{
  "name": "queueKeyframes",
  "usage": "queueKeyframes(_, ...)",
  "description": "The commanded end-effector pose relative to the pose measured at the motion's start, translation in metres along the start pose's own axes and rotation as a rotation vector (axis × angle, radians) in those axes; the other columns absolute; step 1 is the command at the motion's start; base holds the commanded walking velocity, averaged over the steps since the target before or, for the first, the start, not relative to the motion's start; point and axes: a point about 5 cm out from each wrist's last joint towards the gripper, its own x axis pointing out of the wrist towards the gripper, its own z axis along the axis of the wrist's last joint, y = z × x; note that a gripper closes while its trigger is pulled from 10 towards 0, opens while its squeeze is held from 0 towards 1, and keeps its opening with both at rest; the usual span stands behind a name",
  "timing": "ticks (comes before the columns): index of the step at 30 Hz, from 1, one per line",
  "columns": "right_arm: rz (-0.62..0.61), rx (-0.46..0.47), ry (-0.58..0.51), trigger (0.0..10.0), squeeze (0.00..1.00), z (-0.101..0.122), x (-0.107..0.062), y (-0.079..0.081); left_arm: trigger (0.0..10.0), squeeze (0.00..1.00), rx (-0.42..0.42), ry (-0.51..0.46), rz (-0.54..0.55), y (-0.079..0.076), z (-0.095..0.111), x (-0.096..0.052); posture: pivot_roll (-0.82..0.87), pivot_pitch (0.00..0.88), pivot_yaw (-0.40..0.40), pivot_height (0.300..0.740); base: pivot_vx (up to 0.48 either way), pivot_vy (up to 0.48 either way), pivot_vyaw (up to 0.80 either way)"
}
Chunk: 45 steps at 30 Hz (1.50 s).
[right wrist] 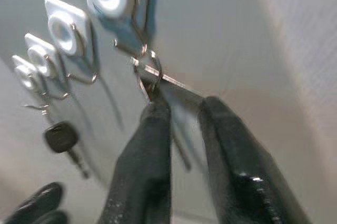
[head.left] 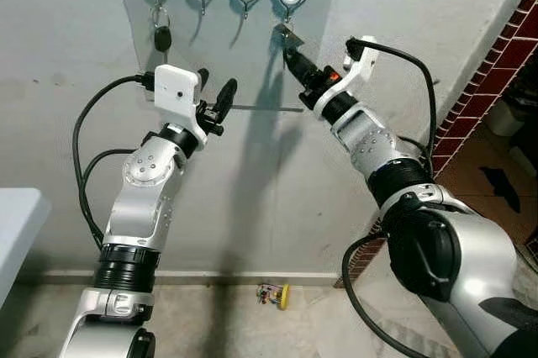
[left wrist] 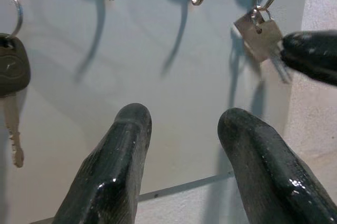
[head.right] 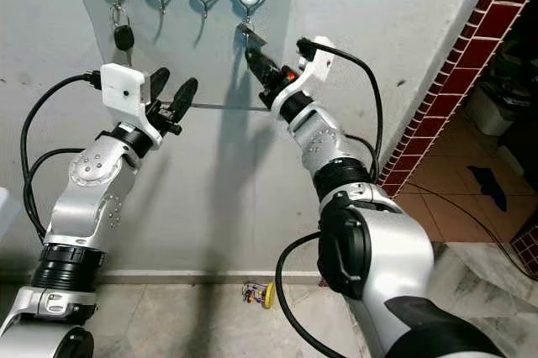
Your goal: Hang keys on a hook
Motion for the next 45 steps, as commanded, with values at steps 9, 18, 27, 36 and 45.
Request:
queueKeyframes(9,-0.11,-0.195,0.002,10.0,1.0,-0.025,-0.031,-0.026,10.0,0.0,-0.036,0.069,0.084,-0.005,-0.025,-0.011,0.01,0.001,-0.074,0.74,0.0,0.0,0.0)
queueKeyframes(18,-0.241,-0.242,0.031,10.0,1.0,-0.067,-0.077,-0.047,10.0,0.0,-0.022,0.159,0.123,-0.013,-0.067,-0.029,-0.02,0.0,-0.059,0.74,0.0,0.0,0.0)
queueKeyframes(27,-0.421,-0.36,0.139,10.0,1.0,-0.1,-0.144,-0.078,10.0,0.0,-0.074,0.267,0.125,-0.01,-0.103,-0.048,-0.06,0.0,-0.032,0.74,0.0,0.0,0.0)
queueKeyframes(36,-0.55,-0.395,0.471,10.0,1.0,-0.156,-0.228,-0.093,10.0,0.0,-0.187,0.461,0.118,-0.016,-0.152,-0.078,-0.09,0.0,0.004,0.74,0.0,0.0,0.0)
queueKeyframes(45,-0.697,-0.347,0.698,10.0,0.0,-0.187,-0.29,-0.094,10.0,0.0,-0.156,0.661,0.072,-0.033,-0.188,-0.113,-0.12,0.0,0.024,0.74,0.0,0.0,0.0)
